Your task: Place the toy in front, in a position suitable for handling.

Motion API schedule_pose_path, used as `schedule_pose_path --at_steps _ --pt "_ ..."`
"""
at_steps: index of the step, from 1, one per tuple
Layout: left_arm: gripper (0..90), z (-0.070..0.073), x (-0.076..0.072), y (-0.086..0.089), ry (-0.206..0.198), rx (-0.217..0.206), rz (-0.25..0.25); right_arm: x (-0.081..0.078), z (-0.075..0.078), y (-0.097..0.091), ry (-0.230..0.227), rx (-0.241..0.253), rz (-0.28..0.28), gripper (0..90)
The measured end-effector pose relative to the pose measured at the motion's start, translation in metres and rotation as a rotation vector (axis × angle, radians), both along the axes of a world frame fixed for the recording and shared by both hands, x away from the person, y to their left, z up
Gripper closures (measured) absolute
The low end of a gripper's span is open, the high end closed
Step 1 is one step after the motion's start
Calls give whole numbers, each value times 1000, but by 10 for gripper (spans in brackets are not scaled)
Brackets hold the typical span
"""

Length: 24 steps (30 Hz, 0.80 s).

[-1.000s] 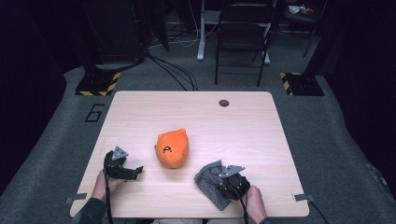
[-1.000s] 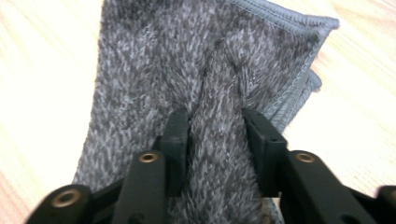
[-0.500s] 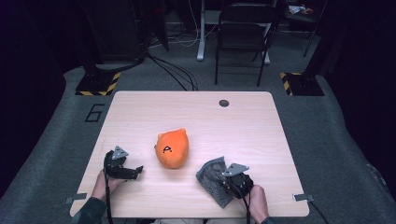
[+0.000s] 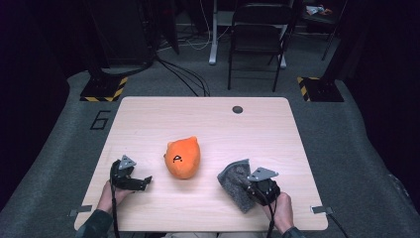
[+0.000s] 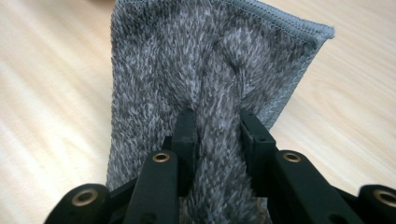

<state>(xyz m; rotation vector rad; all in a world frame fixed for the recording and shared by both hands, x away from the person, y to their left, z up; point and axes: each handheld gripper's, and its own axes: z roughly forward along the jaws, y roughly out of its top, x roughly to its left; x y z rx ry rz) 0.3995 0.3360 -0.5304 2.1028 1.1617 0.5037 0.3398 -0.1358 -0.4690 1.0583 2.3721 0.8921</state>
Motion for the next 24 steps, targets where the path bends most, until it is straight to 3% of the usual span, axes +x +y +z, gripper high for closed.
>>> schedule_pose_path --at_steps 8,19,21,24 --pt "13 0 0 0 0 -4 4 14 3 -40 -26 6 -128 709" --pt "13 0 0 0 -2 -3 5 26 0 -69 -11 19 -241 708" --pt "14 0 0 0 -5 -1 7 29 -1 -78 -1 27 -289 706" --pt "14 -1 0 0 -8 -2 10 31 -2 -86 1 23 -302 705"
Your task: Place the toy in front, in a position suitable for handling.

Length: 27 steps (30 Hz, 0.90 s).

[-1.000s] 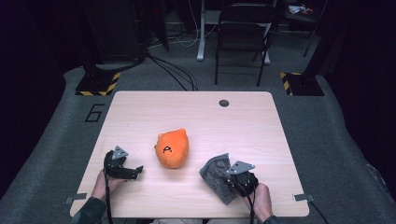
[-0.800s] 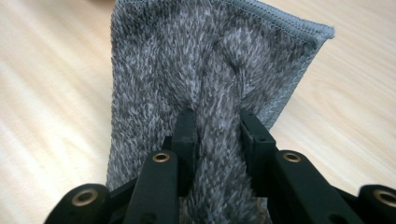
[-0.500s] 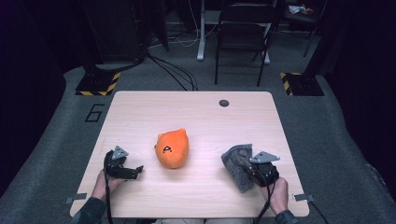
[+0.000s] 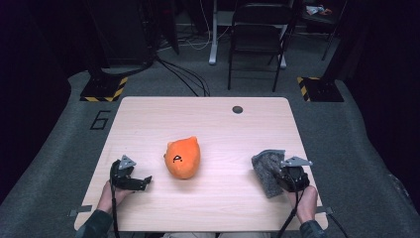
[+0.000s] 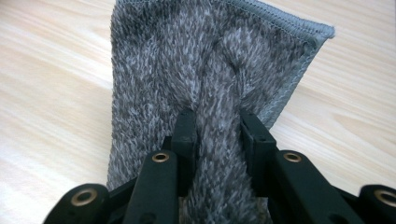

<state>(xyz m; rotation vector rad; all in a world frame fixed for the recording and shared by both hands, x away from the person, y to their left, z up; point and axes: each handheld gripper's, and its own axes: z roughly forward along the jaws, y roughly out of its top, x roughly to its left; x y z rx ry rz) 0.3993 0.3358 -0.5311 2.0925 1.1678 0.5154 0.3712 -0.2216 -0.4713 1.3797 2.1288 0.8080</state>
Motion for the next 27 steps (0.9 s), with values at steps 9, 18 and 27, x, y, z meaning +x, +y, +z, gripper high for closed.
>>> schedule_pose_path --at_steps 9,18,27 --pt "14 0 0 0 -1 -6 10 13 -6 -29 28 28 -149 680" --pt "14 0 0 0 -1 -3 7 24 -24 -44 76 -3 -228 560" --pt "13 0 -1 2 -2 -3 14 18 -11 -43 8 21 -241 161"
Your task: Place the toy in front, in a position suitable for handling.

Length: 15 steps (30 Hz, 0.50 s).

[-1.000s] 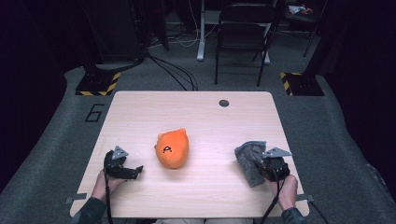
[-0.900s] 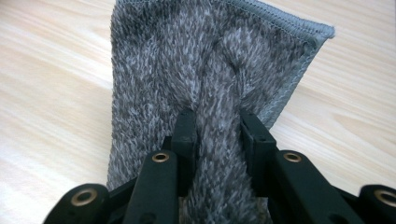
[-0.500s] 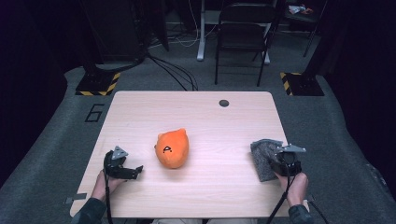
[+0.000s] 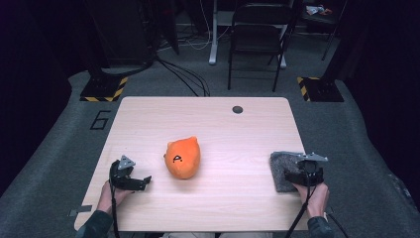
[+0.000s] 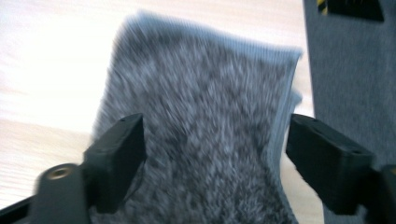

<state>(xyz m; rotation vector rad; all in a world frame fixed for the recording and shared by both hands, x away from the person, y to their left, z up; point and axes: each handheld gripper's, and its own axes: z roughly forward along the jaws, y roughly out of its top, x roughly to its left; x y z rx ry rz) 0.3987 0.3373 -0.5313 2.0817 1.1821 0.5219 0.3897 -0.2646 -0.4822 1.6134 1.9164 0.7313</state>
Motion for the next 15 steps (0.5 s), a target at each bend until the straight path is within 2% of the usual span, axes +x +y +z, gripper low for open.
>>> schedule_pose_path --at_steps 3,4,5,7,8,9,10,11,12,15 --pt "18 1 0 2 10 -7 -9 -5 11 14 -34 23 62 152" --pt "24 1 1 3 10 -13 -12 -6 13 22 -37 35 94 150" --pt "23 3 1 5 22 -23 -35 -7 14 29 -43 39 132 148" --pt "29 9 -1 7 0 -52 -57 -9 13 47 -44 43 208 147" --pt "29 13 -1 8 -31 -64 -71 -9 12 56 -35 42 238 143" --pt "32 18 -3 9 -52 -65 -89 -9 7 70 -21 50 302 138" --pt "30 28 -2 6 -78 -66 -101 -8 4 76 -3 38 323 134" --pt "26 28 -2 6 -78 -66 -101 -8 4 76 -3 38 323 134" --pt "27 33 -2 4 -83 -69 -120 -9 -1 84 22 47 355 127" --pt "28 48 -4 -7 -122 -66 -182 -8 -7 90 38 42 371 112"
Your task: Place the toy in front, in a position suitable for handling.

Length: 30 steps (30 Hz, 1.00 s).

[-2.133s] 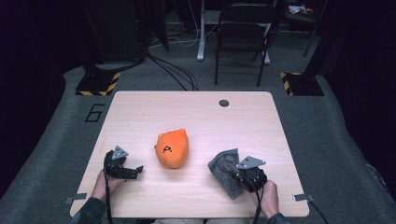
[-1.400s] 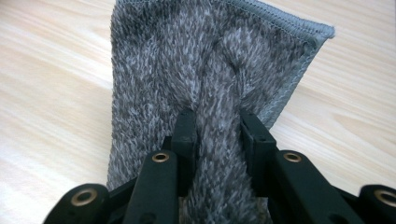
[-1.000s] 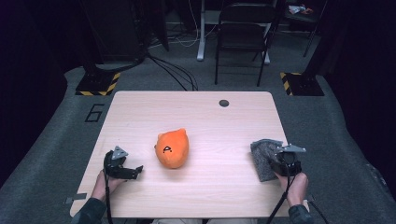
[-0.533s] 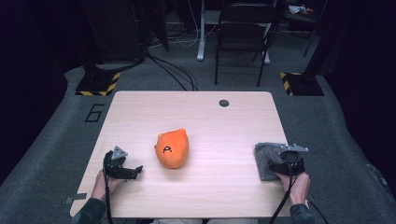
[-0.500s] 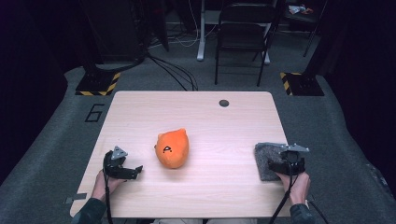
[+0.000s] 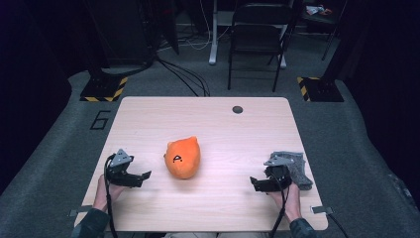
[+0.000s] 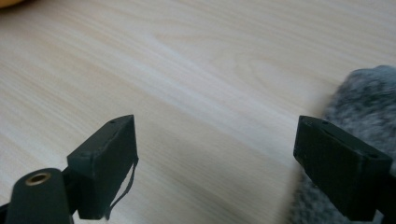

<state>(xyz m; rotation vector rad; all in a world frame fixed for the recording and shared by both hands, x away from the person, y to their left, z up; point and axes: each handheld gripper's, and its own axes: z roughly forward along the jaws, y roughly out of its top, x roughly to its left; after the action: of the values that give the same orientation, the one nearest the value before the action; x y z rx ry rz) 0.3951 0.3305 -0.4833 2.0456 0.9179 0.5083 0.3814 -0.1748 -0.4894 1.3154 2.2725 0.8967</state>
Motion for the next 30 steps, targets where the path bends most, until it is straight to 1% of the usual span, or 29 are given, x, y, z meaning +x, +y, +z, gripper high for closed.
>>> schedule_pose_path --at_steps 1,2,3,4,5,6,7,8,9,10,11,12,13,14,15,17,18,19,20,22,23,24,25,26,27,28,29,30 --pt "31 3 -1 -3 -8 0 -15 0 -5 3 5 -14 10 101" --pt "32 6 -1 -6 -17 5 -29 0 -6 5 14 -24 11 98" --pt "34 9 -2 -10 -27 8 -41 0 -8 5 13 -35 20 95" --pt "34 12 -1 -12 -33 0 -57 0 -9 5 10 -30 24 92" --pt "41 14 0 -15 -40 -2 -61 0 -11 5 10 -36 25 89" --pt "41 16 3 -20 -40 -11 -82 0 -15 5 14 -31 20 87" --pt "46 16 3 -20 -40 -11 -82 1 -17 4 25 -37 25 84" --pt "46 17 6 -22 -40 -5 -79 1 -17 4 25 -37 25 84" --pt "48 18 8 -24 -46 2 -84 1 -19 4 29 -47 26 84" --pt "49 19 10 -26 -42 -7 -95 2 -21 4 38 -43 23 84" --pt "53 21 12 -28 -46 -3 -102 3 -23 4 39 -47 16 83" --pt "57 22 13 -31 -49 -7 -105 3 -27 4 50 -70 32 73" --pt "57 24 14 -34 -52 -9 -119 3 -27 4 50 -70 32 73" --pt "60 25 15 -36 -51 -9 -130 3 -28 4 54 -54 25 74" --pt "63 27 16 -40 -58 -13 -140 4 -28 3 54 -49 29 74" --pt "67 30 18 -45 -66 -17 -157 3 -29 2 61 -35 17 72" --pt "71 31 20 -47 -66 -20 -161 3 -30 1 46 -38 24 72" --pt "70 32 22 -50 -70 -27 -169 3 -30 1 44 -35 27 72" --pt "73 33 25 -52 -67 -35 -175 3 -30 0 39 -39 26 72" --pt "84 34 29 -57 -70 -34 -192 3 -30 1 41 -36 25 71" --pt "84 35 30 -59 -64 -40 -198 3 -30 1 41 -36 25 71" --pt "88 35 32 -62 -62 -31 -205 2 -30 1 44 -33 21 71" --pt "88 35 33 -65 -56 -37 -217 2 -31 1 39 -27 13 71" --pt "91 35 34 -67 -48 -38 -225 2 -31 1 42 -26 18 71" --pt "95 35 35 -71 -41 -26 -235 2 -30 1 44 -27 21 70" --pt "98 34 36 -74 -40 -24 -242 2 -30 0 42 -30 23 68" --pt "104 33 37 -77 -24 -23 -260 2 -31 0 41 -31 25 67" --pt "128 31 38 -80 -16 -15 -270 2 -31 0 39 -32 26 65"
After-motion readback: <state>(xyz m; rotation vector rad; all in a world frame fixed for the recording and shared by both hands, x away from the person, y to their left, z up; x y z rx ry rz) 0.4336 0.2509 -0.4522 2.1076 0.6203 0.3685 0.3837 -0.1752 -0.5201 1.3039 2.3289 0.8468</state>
